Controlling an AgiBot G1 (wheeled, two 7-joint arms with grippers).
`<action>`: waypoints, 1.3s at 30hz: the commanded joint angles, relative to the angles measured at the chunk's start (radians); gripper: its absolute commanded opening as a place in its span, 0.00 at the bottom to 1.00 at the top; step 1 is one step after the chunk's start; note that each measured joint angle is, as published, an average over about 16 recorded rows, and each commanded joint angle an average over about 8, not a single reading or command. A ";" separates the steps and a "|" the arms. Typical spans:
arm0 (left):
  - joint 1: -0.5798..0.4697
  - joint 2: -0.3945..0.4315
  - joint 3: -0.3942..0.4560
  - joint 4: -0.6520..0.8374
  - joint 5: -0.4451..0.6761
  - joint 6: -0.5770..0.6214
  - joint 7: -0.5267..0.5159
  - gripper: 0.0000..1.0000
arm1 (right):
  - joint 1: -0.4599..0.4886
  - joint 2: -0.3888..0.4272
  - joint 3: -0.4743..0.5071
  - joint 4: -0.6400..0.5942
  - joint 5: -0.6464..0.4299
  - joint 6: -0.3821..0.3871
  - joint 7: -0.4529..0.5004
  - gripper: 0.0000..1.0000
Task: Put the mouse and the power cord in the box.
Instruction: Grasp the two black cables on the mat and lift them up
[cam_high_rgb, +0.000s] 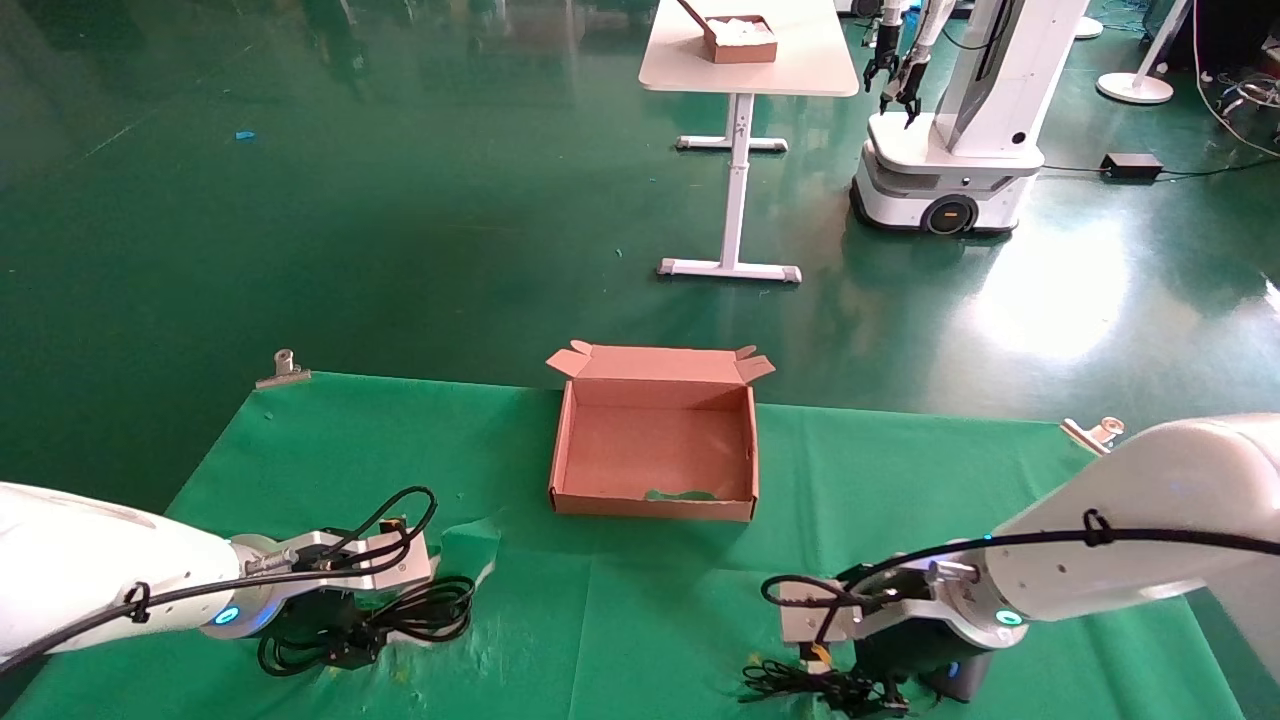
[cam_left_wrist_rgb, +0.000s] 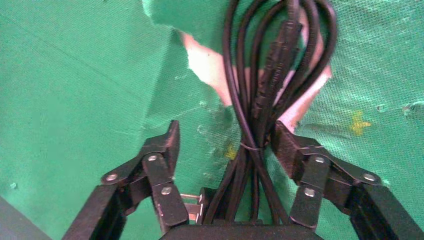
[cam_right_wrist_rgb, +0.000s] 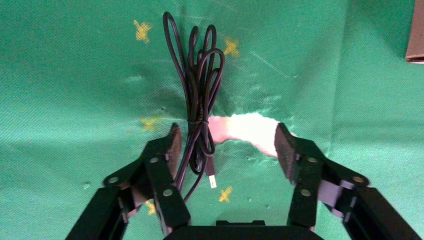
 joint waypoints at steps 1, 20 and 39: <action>0.000 0.000 0.000 0.000 0.000 0.000 0.000 0.00 | 0.000 0.000 0.000 0.000 0.000 0.000 0.000 0.00; 0.000 0.000 0.000 0.000 0.000 0.000 0.000 0.00 | 0.000 0.001 0.001 0.002 0.001 -0.001 0.000 0.00; -0.102 -0.034 -0.086 -0.055 -0.223 0.078 0.083 0.00 | 0.096 0.031 0.038 0.007 -0.002 0.022 -0.006 0.00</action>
